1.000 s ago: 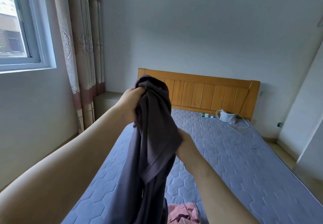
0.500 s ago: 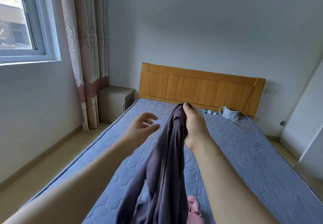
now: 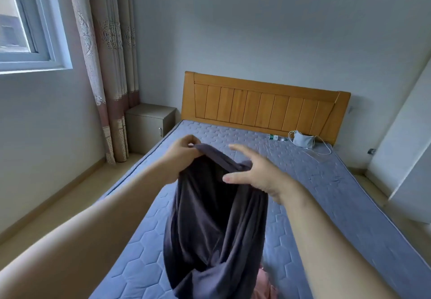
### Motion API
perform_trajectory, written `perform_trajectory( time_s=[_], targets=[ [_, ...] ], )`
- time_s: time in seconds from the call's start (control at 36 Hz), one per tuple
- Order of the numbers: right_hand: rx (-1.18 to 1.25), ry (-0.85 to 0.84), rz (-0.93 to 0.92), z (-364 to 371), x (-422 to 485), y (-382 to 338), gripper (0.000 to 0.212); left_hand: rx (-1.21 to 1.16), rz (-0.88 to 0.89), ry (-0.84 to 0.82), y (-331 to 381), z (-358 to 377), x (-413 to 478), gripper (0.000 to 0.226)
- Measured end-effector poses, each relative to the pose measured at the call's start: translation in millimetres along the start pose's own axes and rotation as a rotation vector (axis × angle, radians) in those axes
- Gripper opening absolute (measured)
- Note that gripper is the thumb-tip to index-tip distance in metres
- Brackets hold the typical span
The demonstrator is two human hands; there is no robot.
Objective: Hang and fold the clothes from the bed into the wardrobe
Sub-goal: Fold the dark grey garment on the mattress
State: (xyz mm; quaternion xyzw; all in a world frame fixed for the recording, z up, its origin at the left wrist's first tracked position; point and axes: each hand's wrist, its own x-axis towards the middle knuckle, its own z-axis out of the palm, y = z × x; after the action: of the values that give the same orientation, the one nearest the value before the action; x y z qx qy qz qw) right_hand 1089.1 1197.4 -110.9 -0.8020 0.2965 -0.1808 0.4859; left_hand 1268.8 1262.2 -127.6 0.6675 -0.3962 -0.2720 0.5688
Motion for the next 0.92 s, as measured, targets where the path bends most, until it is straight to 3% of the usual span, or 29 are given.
perform_trajectory(
  time_s=[0.06,0.11,0.14,0.22,0.42,0.56,0.64,0.72,0.81,0.86,0.92],
  targets=[
    [-0.104,-0.001,0.022,9.6,3.0,4.2,0.050,-0.024,0.056,0.013,18.6,2.5,1.6,0.021],
    [-0.272,0.141,0.008,16.9,10.3,11.3,0.015,-0.017,0.122,-0.006,34.6,4.3,2.1,0.022],
    [-0.332,0.232,0.001,18.2,14.1,15.4,0.012,0.022,0.155,-0.007,40.5,3.9,2.6,0.024],
    [-0.402,0.448,0.019,15.0,22.2,24.8,0.038,0.198,0.262,0.071,50.1,-4.3,5.5,0.028],
    [-0.273,0.625,0.000,4.8,29.6,19.5,0.023,0.629,0.264,0.240,41.1,-39.7,10.2,0.025],
    [-0.178,0.632,0.059,10.8,30.6,28.5,0.025,0.290,0.173,0.468,42.0,-57.5,12.8,0.025],
    [-0.111,0.648,0.052,17.0,26.7,34.6,0.032,0.257,0.146,0.541,43.0,-65.4,13.7,0.031],
    [-0.047,0.616,-0.057,21.2,26.8,22.3,0.023,0.444,0.120,0.490,30.4,-61.1,8.2,0.036],
    [-0.040,0.560,-0.139,26.5,31.0,-2.0,0.027,0.889,0.167,0.338,10.6,-37.3,-9.3,0.057],
    [-0.078,0.452,-0.213,30.5,33.3,-16.9,0.033,0.806,0.260,0.016,-0.7,-9.9,-18.9,0.075],
    [-0.154,0.350,-0.270,33.0,34.8,-24.6,0.030,0.482,0.300,-0.205,-5.6,11.2,-23.4,0.064]
  ],
)
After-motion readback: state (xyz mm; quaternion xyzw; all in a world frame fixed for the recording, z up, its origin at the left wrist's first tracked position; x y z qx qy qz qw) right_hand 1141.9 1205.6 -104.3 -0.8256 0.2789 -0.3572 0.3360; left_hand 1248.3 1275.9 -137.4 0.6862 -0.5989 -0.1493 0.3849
